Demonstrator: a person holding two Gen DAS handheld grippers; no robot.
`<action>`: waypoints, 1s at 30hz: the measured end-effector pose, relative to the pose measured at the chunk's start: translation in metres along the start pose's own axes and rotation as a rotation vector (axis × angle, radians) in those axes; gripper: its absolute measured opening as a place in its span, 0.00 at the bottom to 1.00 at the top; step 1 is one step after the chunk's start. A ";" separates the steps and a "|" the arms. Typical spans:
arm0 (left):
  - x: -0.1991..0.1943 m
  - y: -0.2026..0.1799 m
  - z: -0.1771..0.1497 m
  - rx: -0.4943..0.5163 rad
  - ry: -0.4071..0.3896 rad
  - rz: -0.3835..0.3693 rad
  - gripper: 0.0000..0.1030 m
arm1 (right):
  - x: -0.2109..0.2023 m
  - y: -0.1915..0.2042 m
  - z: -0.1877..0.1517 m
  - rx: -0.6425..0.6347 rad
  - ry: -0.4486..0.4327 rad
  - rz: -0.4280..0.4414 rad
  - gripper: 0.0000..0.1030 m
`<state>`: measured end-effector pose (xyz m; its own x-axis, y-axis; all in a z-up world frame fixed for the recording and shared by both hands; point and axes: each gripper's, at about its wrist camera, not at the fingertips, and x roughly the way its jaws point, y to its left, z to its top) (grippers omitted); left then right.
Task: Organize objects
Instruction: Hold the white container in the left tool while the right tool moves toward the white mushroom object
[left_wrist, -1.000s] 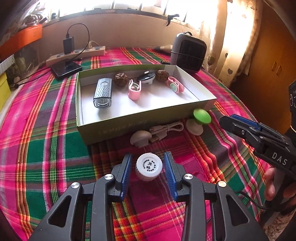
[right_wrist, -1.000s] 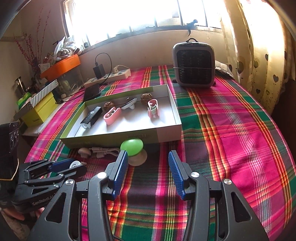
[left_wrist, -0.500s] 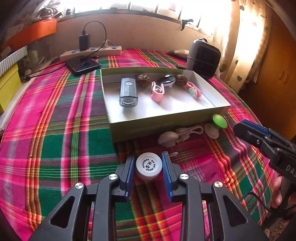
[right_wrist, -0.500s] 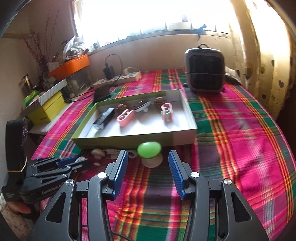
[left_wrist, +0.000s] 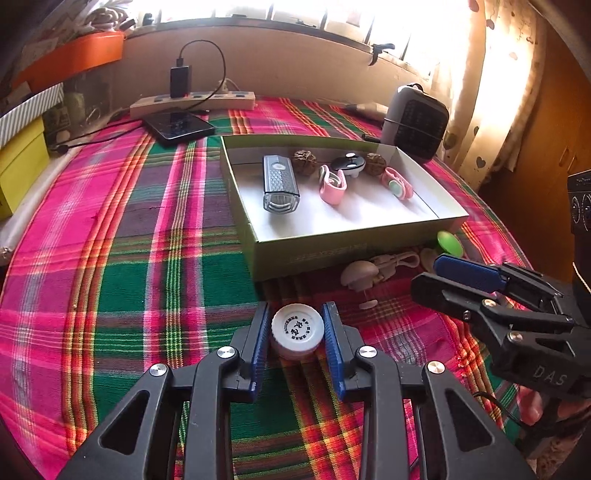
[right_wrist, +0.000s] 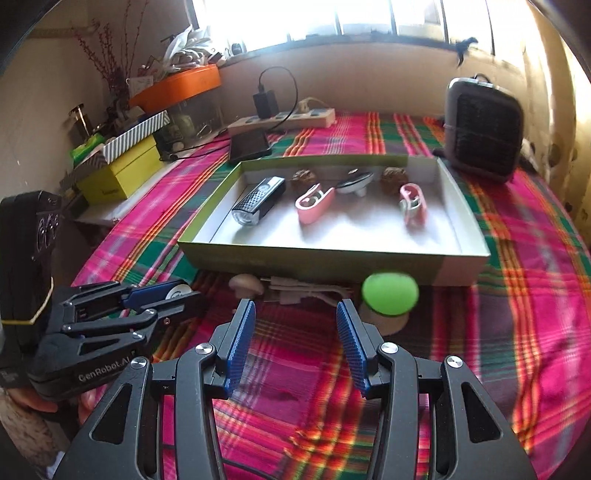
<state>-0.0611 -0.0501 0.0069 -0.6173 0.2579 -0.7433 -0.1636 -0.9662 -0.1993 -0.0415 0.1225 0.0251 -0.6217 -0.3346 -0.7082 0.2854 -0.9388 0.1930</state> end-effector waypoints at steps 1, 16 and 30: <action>0.000 0.001 0.000 -0.001 0.000 -0.003 0.26 | 0.001 0.002 0.000 -0.006 0.001 0.004 0.46; -0.007 0.024 0.000 -0.039 -0.009 0.010 0.26 | 0.029 0.030 0.010 -0.042 0.037 0.037 0.46; -0.007 0.028 0.000 -0.051 -0.010 -0.013 0.26 | 0.042 0.039 0.014 -0.061 0.055 0.031 0.43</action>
<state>-0.0613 -0.0793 0.0062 -0.6233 0.2698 -0.7340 -0.1318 -0.9614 -0.2415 -0.0667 0.0703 0.0120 -0.5715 -0.3564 -0.7392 0.3484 -0.9209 0.1747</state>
